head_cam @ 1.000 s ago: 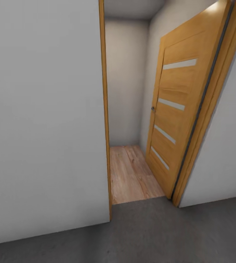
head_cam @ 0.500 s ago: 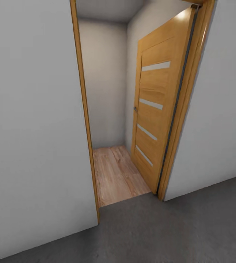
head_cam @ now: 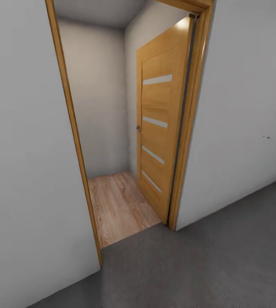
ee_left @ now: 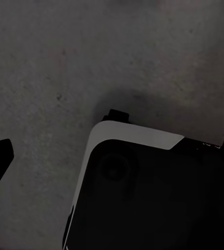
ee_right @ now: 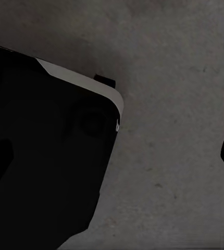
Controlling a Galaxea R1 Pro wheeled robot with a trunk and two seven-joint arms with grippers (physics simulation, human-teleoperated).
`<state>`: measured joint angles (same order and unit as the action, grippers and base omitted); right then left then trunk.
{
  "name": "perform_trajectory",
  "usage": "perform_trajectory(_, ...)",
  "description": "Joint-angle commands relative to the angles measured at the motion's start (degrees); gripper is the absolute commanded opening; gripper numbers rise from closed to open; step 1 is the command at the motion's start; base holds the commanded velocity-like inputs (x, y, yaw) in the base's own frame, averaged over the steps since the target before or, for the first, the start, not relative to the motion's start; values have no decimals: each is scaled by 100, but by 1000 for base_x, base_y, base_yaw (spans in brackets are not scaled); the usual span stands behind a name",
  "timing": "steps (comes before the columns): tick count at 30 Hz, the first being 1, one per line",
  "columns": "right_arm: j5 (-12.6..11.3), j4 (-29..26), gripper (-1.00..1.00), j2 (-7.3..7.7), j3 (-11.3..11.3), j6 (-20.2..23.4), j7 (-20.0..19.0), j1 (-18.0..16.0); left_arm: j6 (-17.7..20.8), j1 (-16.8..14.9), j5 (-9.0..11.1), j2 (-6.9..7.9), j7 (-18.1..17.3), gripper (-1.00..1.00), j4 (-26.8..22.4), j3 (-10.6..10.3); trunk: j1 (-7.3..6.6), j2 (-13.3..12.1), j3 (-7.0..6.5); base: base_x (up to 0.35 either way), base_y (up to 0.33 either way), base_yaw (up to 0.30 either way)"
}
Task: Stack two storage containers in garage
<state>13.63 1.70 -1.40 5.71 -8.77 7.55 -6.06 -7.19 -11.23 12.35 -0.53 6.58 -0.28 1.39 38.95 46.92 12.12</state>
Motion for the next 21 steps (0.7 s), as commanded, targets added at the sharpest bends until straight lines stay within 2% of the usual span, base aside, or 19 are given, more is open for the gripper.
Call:
perform_trajectory(1, 17, 17, 100, -2, 44, -20, 36, -9, -20, -2, 22, -2, 10, 100, 2, 11, 1, 6, 5, 0, 0, -297)
perform_trajectory(15, 17, 15, 100, 7, 44, -20, 36, -9, -6, -2, 5, 0, 7, 100, 1, 8, 1, 6, -38, 7, 0, -297)
perform_trajectory(17, 17, 14, 100, 8, 44, -20, 38, -9, -3, -2, -13, 3, 2, 100, 1, 3, 1, 6, -44, 176, 0, -264)
perform_trajectory(21, 17, 14, 100, 8, 44, -12, 44, -9, -2, -2, -21, 8, 1, 100, 1, -6, 1, 6, -46, 295, 0, -60)
